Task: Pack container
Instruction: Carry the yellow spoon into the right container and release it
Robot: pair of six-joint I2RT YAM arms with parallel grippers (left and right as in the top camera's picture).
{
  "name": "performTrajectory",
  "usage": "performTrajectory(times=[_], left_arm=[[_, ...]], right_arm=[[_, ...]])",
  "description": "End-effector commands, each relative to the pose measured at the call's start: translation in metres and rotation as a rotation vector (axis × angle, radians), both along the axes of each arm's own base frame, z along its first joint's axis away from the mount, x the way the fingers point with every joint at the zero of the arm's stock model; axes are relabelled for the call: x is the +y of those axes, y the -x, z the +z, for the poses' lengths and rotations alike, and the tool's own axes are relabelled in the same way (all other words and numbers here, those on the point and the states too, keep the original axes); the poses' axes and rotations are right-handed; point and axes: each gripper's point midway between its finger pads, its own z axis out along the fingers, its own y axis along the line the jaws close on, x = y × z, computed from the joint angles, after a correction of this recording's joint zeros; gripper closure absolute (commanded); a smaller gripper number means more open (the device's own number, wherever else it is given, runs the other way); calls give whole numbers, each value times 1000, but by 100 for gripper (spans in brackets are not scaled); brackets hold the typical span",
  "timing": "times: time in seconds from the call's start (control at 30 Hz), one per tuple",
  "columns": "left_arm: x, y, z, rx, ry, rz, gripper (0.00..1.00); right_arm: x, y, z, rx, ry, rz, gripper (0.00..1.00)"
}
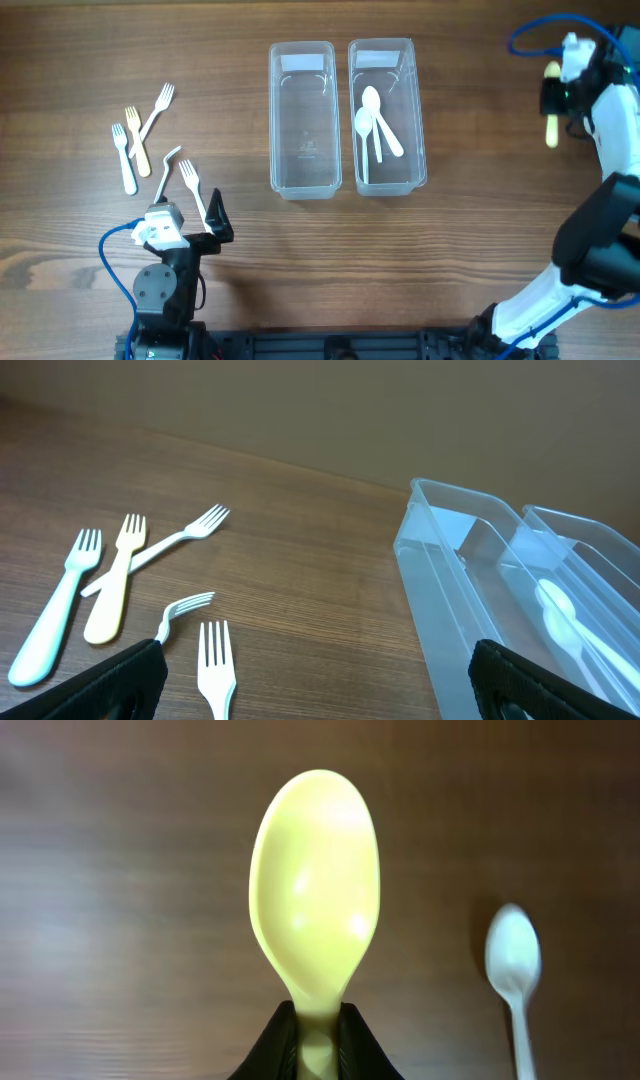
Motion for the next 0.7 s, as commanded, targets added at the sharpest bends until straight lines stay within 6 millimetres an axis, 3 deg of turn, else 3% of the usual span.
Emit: performTrajectory(times=[0.0, 0.2, 0.43, 0.57, 0.67], left_arm=[[2, 0, -1, 3, -9, 10, 0], [2, 0, -1, 3, -9, 10, 0], [2, 0, -1, 3, -9, 10, 0], [2, 0, -1, 3, -9, 10, 0], [2, 0, -1, 3, -9, 10, 0]], right_arm=[[69, -23, 45, -120, -115, 62, 96], [166, -31, 64, -154, -191, 162, 96], [277, -15, 65, -131, -230, 358, 96], [312, -5, 65, -128, -210, 423, 96], [320, -4, 65, -136, -166, 430, 96]])
